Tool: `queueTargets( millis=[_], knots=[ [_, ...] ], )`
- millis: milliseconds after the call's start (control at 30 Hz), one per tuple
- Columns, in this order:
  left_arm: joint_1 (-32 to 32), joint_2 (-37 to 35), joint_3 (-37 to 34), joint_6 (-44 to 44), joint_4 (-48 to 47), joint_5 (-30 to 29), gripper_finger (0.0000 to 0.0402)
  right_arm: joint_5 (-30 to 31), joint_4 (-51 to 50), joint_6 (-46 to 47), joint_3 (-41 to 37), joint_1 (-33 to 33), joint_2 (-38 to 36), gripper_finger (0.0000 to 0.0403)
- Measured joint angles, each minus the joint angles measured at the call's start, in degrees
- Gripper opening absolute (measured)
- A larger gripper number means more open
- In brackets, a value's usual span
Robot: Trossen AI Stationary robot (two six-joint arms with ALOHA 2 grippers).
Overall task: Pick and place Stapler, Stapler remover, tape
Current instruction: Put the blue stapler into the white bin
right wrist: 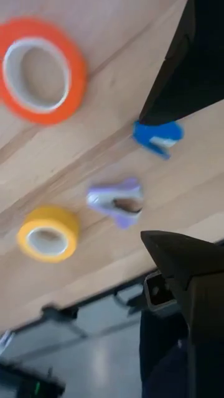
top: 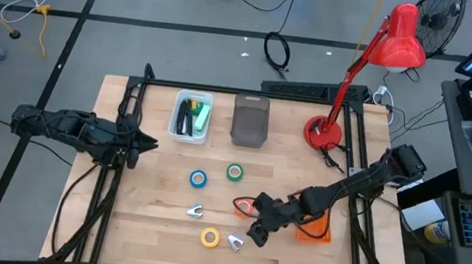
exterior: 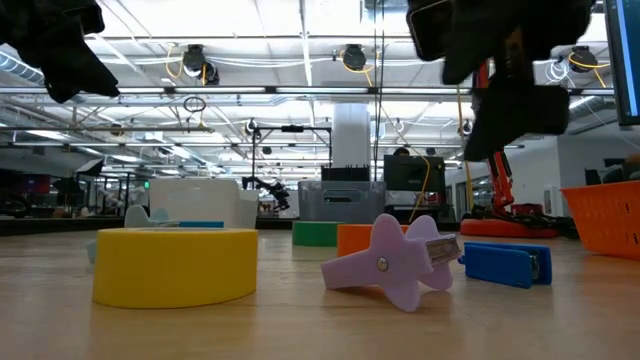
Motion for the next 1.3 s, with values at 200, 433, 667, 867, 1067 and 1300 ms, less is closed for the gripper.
queueTargets(
  millis=[200,433,667,867,1067,1300],
  knots=[
    [0.0,0.0,0.0,0.0,-0.3,0.0,0.0093,5.0,-15.9,2.2,7.5,1.3,1.6,0.0283],
    [0.0,0.0,0.0,0.0,-0.4,0.0,0.0093,3.0,-17.1,2.8,9.9,1.3,7.3,0.028],
    [0.0,0.0,0.0,0.1,-0.4,0.0,0.0093,4.3,-17.8,5.0,9.9,1.3,9.9,0.0283],
    [0.0,0.0,0.0,0.4,-0.4,0.0,0.0093,4.4,-18.8,5.0,9.9,0.9,9.9,0.0283],
    [0.0,0.0,0.0,0.8,-0.4,-0.3,0.0093,4.3,-18.8,5.6,9.9,0.9,9.9,0.0283],
    [0.0,0.0,0.0,1.5,0.0,-0.5,0.0093,2.9,-17.3,5.9,9.1,0.9,9.9,0.0283]
  ],
)
